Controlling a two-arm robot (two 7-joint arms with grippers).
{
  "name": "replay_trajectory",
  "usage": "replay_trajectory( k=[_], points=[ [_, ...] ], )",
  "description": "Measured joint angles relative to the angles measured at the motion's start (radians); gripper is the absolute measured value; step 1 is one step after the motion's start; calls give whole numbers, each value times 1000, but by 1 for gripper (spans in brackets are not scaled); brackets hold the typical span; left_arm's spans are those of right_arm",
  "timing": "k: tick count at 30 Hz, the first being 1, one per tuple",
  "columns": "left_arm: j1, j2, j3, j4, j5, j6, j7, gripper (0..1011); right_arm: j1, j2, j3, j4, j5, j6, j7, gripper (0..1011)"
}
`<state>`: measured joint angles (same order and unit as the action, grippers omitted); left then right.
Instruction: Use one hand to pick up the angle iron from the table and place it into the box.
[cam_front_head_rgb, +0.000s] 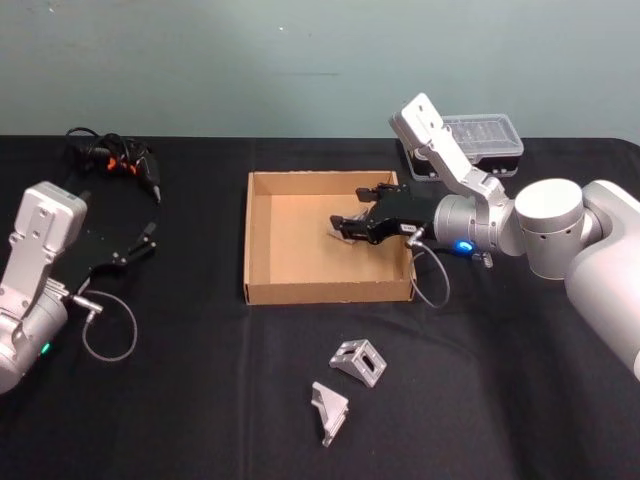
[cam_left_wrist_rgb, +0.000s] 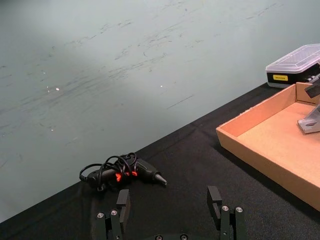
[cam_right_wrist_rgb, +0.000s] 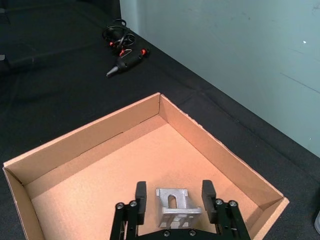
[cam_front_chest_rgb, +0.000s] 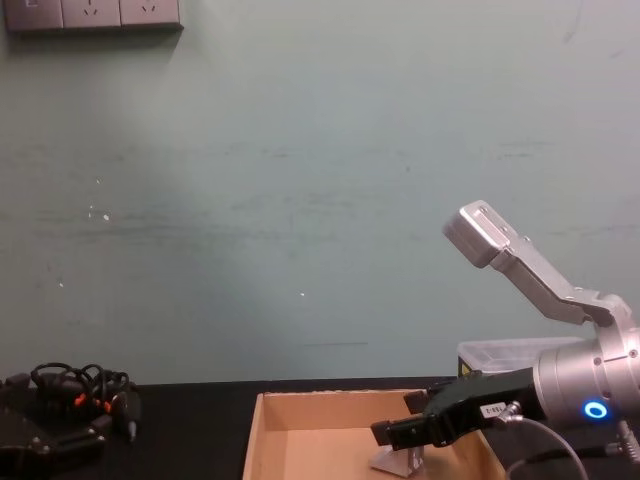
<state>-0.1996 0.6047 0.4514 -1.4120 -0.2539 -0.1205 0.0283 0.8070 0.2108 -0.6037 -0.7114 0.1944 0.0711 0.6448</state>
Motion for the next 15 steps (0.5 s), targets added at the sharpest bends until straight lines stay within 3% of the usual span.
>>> replay_trajectory(
  k=[9, 15],
  points=[
    [0, 0, 0, 0, 0, 0, 0, 1011, -1, 1, -1, -2, 1, 0, 0, 941],
    [0, 0, 0, 0, 0, 0, 0, 1012, -1, 1, -1, -3, 1, 0, 0, 1000]
  ],
)
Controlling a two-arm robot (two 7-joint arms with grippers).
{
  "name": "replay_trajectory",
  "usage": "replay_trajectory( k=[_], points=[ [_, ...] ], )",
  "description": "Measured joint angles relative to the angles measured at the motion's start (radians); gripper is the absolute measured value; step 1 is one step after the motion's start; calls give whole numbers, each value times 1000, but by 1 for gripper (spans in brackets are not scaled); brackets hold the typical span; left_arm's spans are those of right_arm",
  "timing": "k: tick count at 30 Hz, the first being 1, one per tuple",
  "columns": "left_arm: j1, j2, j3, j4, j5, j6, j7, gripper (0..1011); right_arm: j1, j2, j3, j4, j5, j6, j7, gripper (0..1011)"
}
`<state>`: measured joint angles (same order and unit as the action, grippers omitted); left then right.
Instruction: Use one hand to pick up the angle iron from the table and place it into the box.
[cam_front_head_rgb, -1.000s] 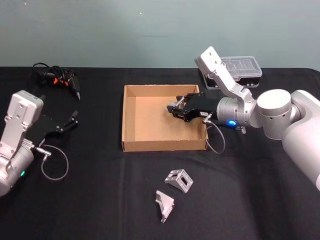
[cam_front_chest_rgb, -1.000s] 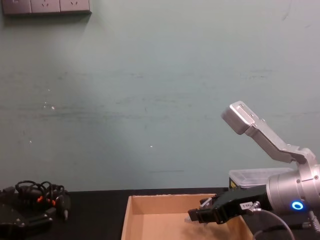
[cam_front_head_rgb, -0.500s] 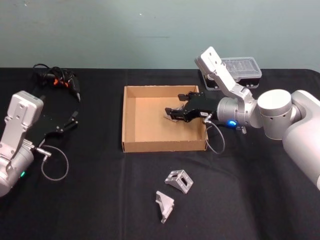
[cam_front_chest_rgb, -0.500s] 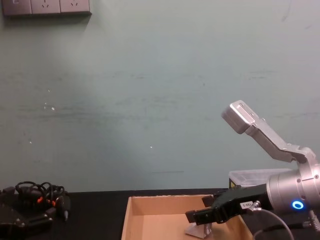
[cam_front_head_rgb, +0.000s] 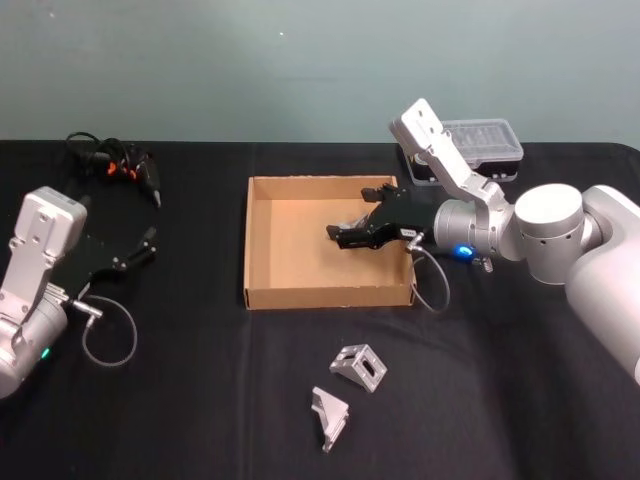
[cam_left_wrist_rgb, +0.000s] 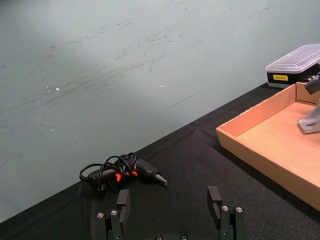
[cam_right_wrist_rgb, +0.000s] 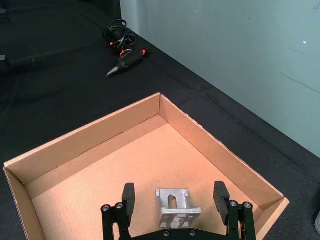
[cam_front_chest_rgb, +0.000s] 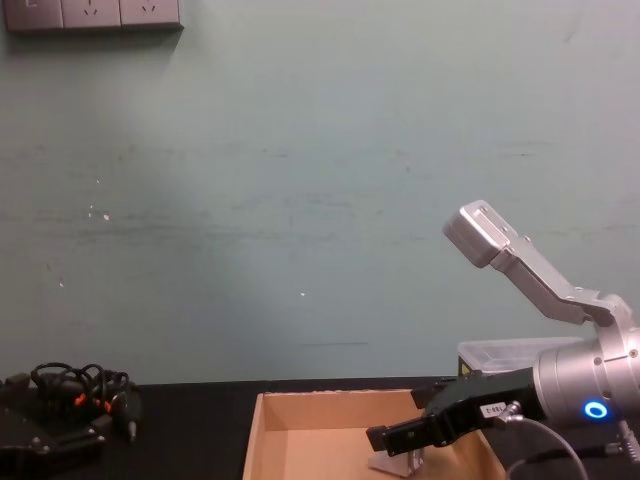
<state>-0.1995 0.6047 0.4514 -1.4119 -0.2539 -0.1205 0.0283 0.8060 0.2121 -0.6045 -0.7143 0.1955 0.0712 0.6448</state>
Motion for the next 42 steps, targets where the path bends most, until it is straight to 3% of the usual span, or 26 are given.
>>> replay_trajectory(
  k=[5, 7, 9, 10, 13, 14, 17, 20, 23, 24, 29, 37, 40, 42],
  points=[
    [0, 0, 0, 0, 0, 0, 0, 1011, -3, 2, 1, -8, 0, 1, -1, 1000],
    [0, 0, 0, 0, 0, 0, 0, 1011, -19, 13, 6, -40, 0, 4, 0, 1000],
    [0, 0, 0, 0, 0, 0, 0, 1011, -61, 41, 21, -120, 5, 21, -6, 1000],
    [0, 0, 0, 0, 0, 0, 0, 1011, -61, 41, 21, -120, 5, 21, -6, 1000],
    [0, 0, 0, 0, 0, 0, 0, 1011, -133, 92, 46, -263, 26, 57, -18, 1000],
    [0, 0, 0, 0, 0, 0, 0, 1011, -133, 92, 46, -263, 26, 57, -18, 1000],
    [0, 0, 0, 0, 0, 0, 0, 1011, -211, 149, 68, -414, 49, 96, -33, 1000],
    [0, 0, 0, 0, 0, 0, 0, 1011, -257, 182, 82, -502, 65, 117, -42, 1000],
    [0, 0, 0, 0, 0, 0, 0, 1011, -346, 246, 107, -652, 100, 150, -54, 1000],
    [0, 0, 0, 0, 0, 0, 0, 1011, -346, 246, 107, -652, 100, 150, -54, 1000],
    [0, 0, 0, 0, 0, 0, 0, 1011, -486, 347, 144, -879, 153, 216, -88, 1000],
    [0, 0, 0, 0, 0, 0, 0, 1011, -623, 441, 174, -1080, 207, 300, -138, 1000],
    [0, 0, 0, 0, 0, 0, 0, 1012, -645, 458, 173, -1116, 216, 332, -149, 1000],
    [0, 0, 0, 0, 0, 0, 0, 1011, -657, 473, 162, -1143, 226, 382, -159, 1000]
  ],
)
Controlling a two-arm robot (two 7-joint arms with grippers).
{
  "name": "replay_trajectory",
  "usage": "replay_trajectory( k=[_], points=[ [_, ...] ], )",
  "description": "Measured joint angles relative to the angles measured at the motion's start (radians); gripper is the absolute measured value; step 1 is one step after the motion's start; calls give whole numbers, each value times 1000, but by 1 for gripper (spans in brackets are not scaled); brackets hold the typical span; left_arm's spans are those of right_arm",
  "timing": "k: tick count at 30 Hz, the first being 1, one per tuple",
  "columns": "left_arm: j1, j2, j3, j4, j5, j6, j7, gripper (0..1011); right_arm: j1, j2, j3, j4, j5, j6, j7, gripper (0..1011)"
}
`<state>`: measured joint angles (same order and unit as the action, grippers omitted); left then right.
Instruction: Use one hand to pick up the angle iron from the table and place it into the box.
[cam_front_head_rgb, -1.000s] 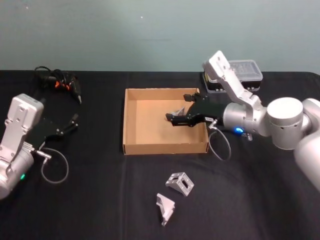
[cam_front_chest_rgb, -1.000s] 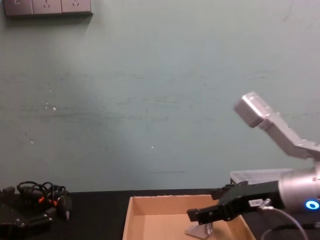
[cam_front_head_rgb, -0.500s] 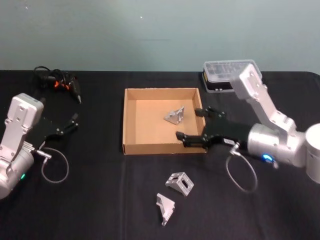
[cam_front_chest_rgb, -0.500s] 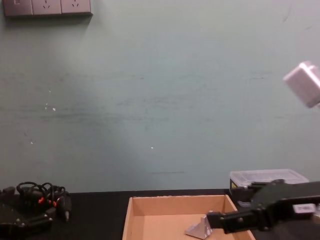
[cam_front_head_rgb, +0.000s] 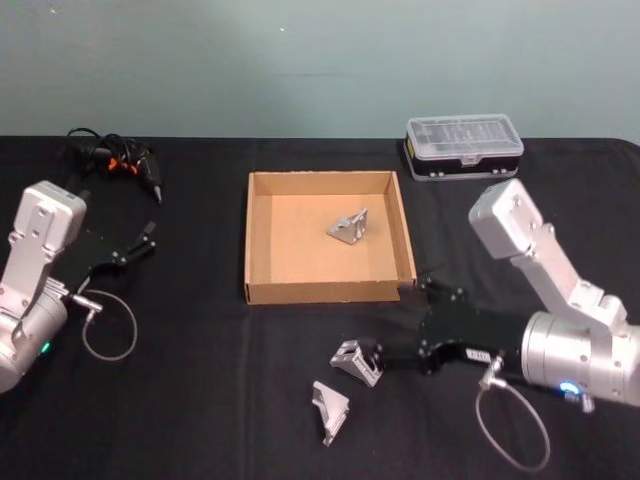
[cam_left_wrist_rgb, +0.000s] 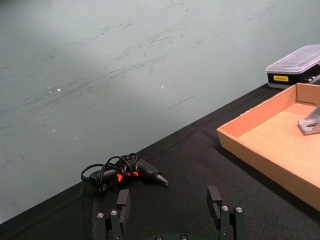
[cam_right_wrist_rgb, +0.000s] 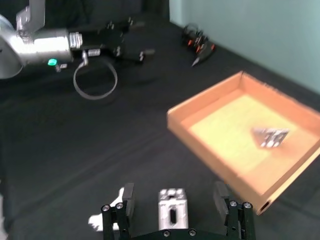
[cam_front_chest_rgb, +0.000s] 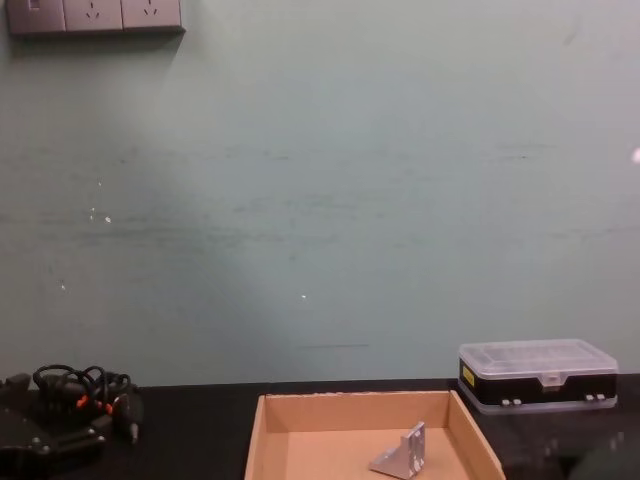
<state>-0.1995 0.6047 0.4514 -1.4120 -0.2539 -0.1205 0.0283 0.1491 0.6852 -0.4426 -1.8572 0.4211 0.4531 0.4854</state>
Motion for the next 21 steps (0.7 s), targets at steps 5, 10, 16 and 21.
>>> replay_trajectory(
  k=[5, 10, 16, 21],
  points=[
    [0, 0, 0, 0, 0, 0, 0, 1011, 2, 4, -19, -4, 21, 83, -15, 1000],
    [0, 0, 0, 0, 0, 0, 0, 1011, 14, -7, -38, 17, 33, 144, -37, 1000],
    [0, 0, 0, 0, 0, 0, 0, 1011, 42, -27, -73, 50, 18, 176, -56, 1000],
    [0, 0, 0, 0, 0, 0, 0, 1011, 62, -44, -94, 73, -2, 180, -61, 1000]
  ],
)
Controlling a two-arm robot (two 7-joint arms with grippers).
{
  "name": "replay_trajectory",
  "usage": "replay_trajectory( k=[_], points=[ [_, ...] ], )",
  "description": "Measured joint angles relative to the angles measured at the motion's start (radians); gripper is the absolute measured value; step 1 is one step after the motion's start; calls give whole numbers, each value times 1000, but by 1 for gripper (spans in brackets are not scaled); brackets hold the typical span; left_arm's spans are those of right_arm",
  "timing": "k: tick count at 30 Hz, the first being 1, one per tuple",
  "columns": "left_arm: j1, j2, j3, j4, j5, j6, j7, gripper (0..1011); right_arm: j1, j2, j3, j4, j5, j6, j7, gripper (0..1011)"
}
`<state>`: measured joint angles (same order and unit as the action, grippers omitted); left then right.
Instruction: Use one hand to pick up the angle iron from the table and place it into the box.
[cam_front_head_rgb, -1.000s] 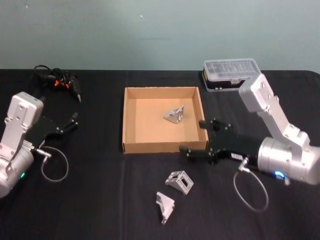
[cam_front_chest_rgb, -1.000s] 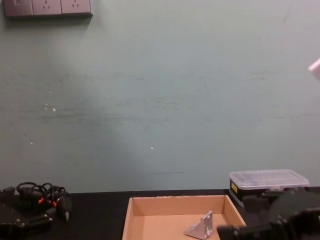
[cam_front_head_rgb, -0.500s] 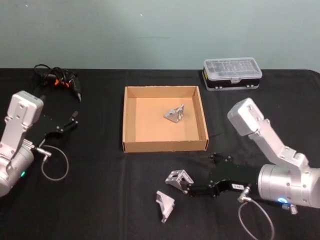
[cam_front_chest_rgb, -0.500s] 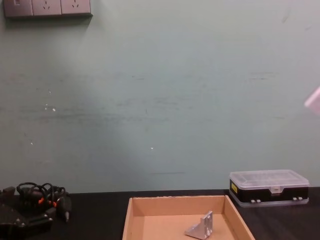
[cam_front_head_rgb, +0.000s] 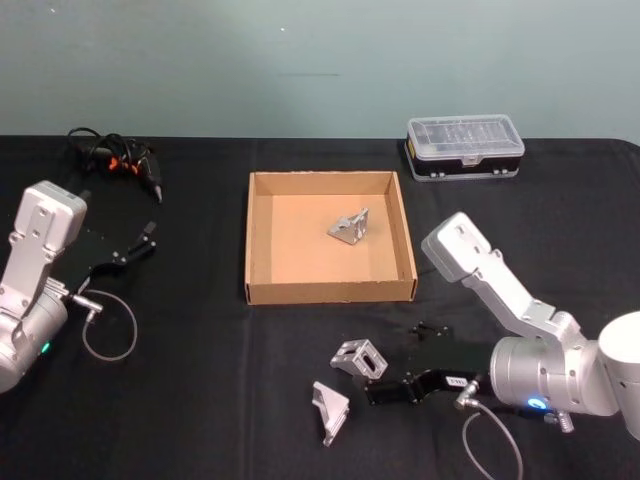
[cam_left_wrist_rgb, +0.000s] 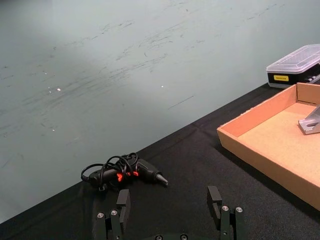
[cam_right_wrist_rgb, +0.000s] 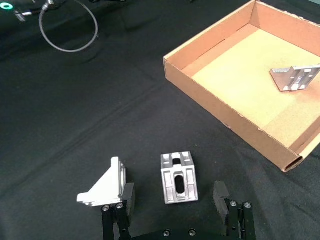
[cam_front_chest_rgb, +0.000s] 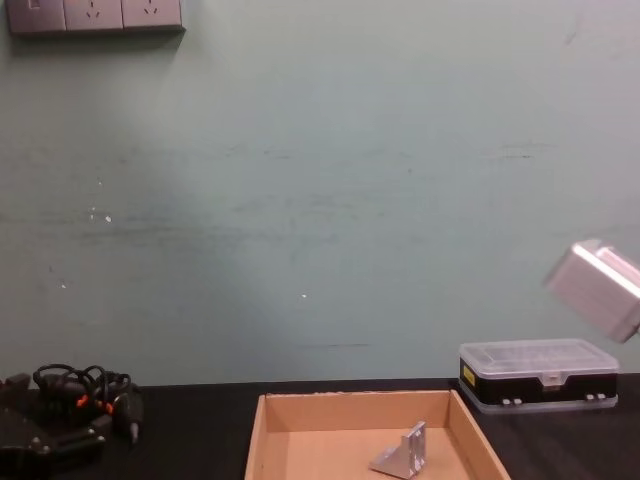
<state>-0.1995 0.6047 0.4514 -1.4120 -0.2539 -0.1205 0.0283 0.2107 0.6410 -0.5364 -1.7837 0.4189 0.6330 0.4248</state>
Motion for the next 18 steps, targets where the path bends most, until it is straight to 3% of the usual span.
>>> replay_trajectory(
  k=[18],
  points=[
    [0, 0, 0, 0, 0, 0, 0, 1011, 68, -76, -61, 83, -111, -12, 14, 1000]
  ],
)
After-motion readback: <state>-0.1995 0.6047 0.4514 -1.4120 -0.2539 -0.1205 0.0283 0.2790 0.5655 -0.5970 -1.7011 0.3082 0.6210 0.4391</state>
